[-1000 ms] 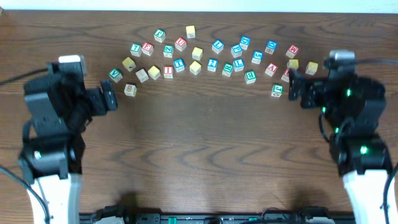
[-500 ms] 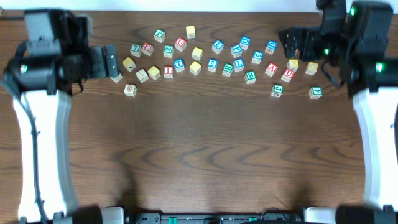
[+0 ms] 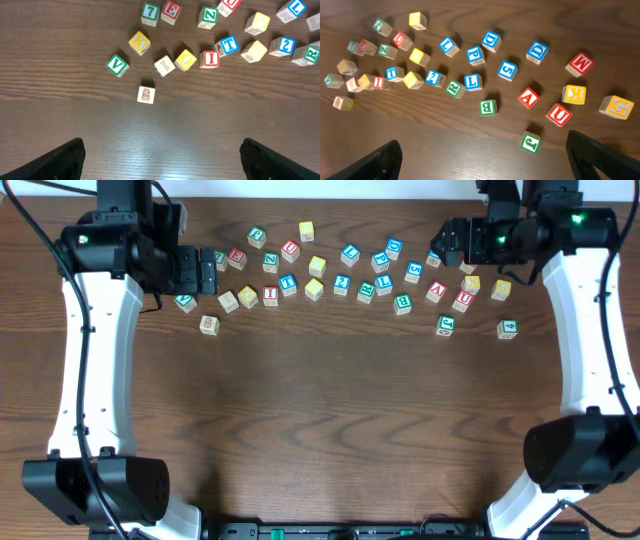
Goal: Spell out AI2
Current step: 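Raise both arms and move grippers over the block cluster, then lower right gripper onto red-letter A block and close on it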
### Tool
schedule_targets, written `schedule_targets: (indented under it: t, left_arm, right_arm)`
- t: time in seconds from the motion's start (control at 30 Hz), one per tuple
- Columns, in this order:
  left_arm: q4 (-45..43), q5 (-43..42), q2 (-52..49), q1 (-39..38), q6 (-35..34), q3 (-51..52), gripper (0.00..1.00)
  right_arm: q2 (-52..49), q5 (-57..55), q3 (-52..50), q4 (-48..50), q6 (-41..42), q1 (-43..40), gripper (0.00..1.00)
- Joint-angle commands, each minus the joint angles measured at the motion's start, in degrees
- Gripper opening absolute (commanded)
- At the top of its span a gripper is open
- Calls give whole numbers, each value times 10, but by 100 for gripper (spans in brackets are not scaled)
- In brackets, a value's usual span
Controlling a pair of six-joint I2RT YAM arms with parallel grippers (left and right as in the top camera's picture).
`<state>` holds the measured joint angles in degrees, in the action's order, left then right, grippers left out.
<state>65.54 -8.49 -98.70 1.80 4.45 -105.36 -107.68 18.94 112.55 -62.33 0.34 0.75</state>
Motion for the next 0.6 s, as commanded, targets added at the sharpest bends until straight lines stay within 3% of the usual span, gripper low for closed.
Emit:
schedule_targets:
  t: [0.0, 0.33, 0.57]
  left_arm:
    - [-1, -1, -4, 0, -7, -15, 97]
    - [-16, -1, -4, 0, -7, -15, 98]
    - [-15, -1, -4, 0, -7, -15, 98]
  right_arm:
    - [-12, 12, 10, 2, -8, -2, 99]
    - [-17, -8, 10, 41, -3, 6, 99]
    - [-20, -111, 10, 38, 108, 19, 95]
